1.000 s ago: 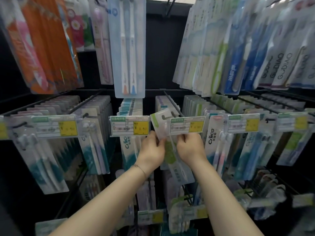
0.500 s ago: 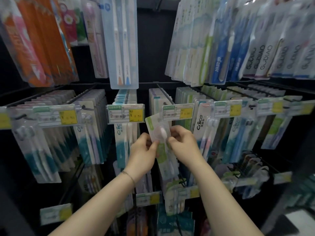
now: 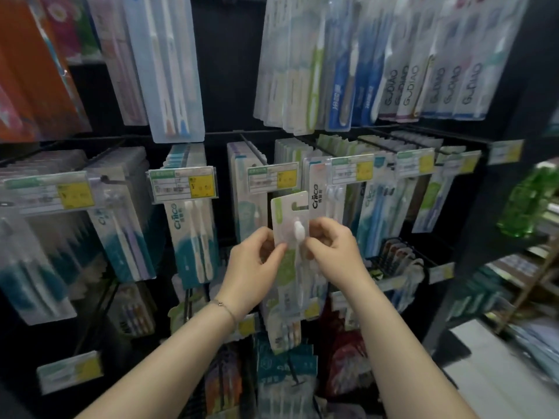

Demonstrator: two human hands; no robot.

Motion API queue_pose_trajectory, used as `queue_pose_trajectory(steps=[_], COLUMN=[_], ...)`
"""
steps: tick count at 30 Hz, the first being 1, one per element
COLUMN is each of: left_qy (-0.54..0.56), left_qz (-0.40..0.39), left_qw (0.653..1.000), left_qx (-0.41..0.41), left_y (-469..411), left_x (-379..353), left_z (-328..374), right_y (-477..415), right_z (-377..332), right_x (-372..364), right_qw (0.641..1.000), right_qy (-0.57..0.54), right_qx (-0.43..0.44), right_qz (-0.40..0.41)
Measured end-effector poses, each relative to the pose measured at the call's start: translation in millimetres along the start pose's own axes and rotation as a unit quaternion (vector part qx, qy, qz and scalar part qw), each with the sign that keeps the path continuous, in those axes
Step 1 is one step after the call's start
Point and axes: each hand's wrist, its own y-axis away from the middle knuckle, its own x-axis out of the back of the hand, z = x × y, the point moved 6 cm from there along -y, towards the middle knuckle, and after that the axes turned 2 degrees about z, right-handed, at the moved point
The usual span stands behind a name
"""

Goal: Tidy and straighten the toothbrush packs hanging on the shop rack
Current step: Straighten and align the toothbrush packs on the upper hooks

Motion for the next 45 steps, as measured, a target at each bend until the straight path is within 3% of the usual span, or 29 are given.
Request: queue_pose_trajectory(steps=[14,26,32,45], left_qy=[-0.069,-0.047,-0.024,0.046], left_qz=[-0.044,-0.015,-0.005,-0.025], left_qw=[0.995,0.999,1.0,0.998], left_qx=[-0.049,-0.012,0.007,0.024], left_y=[-36,-74,-83,-87], left_x=[-104,-160,-168,-178], left_z=[40,63,66,68], right_y=[-44,-95,-103,-112], right_z=[62,72,63,61], right_x=[103,159,173,185], right_qw=[0.998,0.996,0.996,0.997], right_qy=[-0.001,-0.023,-0.065,-0.055], right_qx=[-0.005,0.022,0.05,0.053], right_qz=[-0.07,-0.088,-0.032,0.004])
